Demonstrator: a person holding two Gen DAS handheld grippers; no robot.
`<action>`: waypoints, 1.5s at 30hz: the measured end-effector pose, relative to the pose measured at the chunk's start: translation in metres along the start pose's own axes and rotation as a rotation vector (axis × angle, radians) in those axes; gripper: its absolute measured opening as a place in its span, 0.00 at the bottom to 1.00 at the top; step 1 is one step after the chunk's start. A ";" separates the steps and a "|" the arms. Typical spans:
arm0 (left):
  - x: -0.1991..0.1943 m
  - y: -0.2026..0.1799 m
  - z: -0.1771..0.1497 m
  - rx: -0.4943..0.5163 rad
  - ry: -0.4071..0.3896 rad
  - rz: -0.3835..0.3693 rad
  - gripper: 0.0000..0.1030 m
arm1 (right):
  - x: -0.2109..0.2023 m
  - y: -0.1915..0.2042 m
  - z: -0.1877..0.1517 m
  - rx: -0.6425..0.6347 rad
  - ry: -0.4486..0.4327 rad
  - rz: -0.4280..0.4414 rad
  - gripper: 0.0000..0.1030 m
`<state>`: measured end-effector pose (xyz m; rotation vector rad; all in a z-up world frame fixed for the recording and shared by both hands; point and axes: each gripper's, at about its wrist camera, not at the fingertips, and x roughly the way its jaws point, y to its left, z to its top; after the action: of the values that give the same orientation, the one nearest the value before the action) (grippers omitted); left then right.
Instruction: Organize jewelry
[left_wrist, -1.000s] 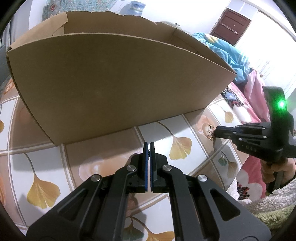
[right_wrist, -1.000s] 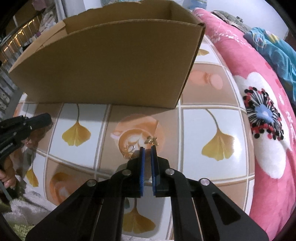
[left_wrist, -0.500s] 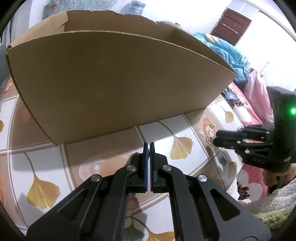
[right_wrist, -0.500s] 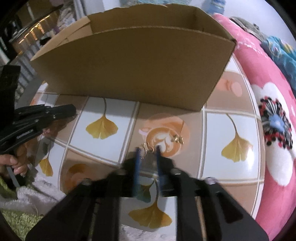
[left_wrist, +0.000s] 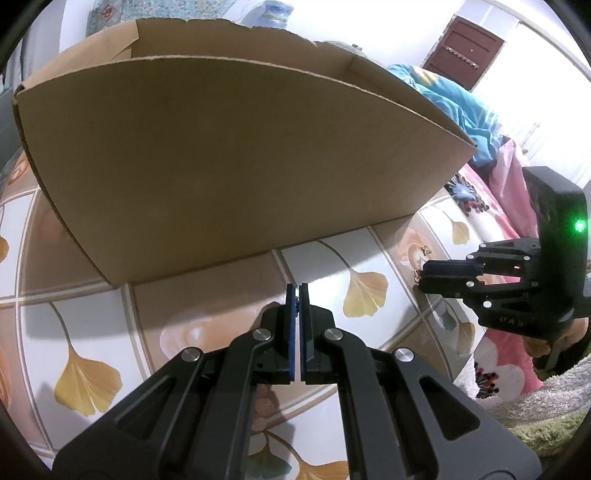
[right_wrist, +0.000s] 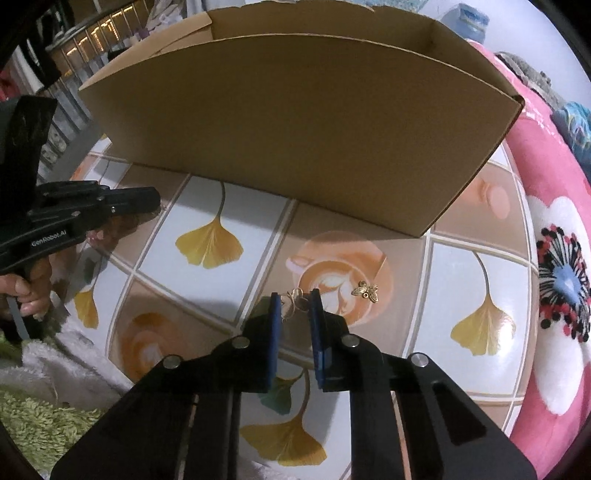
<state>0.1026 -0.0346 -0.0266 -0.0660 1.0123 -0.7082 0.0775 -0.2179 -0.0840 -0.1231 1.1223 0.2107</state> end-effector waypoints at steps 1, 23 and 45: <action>0.000 0.000 0.000 0.001 0.001 0.000 0.01 | 0.000 0.002 0.000 -0.003 0.000 -0.001 0.15; -0.002 -0.004 0.001 0.019 -0.007 -0.001 0.01 | -0.015 -0.015 -0.005 0.043 -0.018 0.029 0.05; -0.005 -0.006 -0.001 0.015 -0.017 -0.003 0.01 | 0.006 -0.010 0.027 -0.242 0.212 0.071 0.15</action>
<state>0.0975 -0.0358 -0.0207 -0.0603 0.9909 -0.7164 0.1060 -0.2217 -0.0775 -0.3273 1.3100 0.4046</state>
